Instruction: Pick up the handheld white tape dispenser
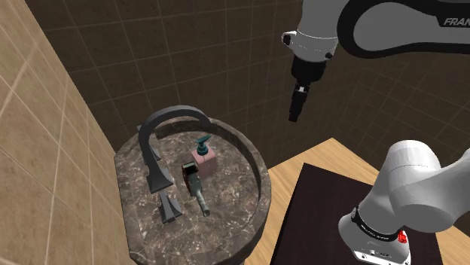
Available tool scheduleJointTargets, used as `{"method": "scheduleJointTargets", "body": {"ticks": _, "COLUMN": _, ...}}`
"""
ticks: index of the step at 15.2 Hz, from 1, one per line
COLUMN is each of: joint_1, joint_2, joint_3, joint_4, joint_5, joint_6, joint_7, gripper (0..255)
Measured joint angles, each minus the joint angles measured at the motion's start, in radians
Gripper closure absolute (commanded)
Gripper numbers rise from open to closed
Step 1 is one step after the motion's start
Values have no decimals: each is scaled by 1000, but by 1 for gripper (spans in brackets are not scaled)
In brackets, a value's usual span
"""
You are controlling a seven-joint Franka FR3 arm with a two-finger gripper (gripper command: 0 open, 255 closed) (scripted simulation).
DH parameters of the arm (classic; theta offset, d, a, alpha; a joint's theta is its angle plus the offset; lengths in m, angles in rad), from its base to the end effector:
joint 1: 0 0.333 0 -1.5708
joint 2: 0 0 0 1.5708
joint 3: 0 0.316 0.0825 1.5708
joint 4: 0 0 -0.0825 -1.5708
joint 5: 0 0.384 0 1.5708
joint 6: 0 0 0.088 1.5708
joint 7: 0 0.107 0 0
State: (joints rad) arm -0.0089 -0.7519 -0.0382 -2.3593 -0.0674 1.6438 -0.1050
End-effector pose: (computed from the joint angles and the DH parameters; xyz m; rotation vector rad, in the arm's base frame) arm 0.3224 -0.0252 0.5847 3.0955 0.1106 0.0512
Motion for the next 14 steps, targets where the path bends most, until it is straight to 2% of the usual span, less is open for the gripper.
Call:
{"method": "scheduleJointTargets", "body": {"ticks": 3, "joint_1": -1, "joint_2": 26, "joint_3": 25, "joint_4": -10, "joint_5": 11, "joint_6": 29, "joint_7": 44, "gripper": 0}}
{"method": "scheduleJointTargets", "body": {"ticks": 7, "joint_1": -1, "joint_2": 92, "joint_3": 106, "joint_4": -39, "joint_5": 43, "joint_6": 102, "joint_7": 188, "gripper": 0}}
{"method": "scheduleJointTargets", "body": {"ticks": 14, "joint_1": -11, "joint_2": 305, "joint_3": 244, "joint_4": -13, "joint_5": 70, "joint_6": 246, "joint_7": 457, "gripper": 0}}
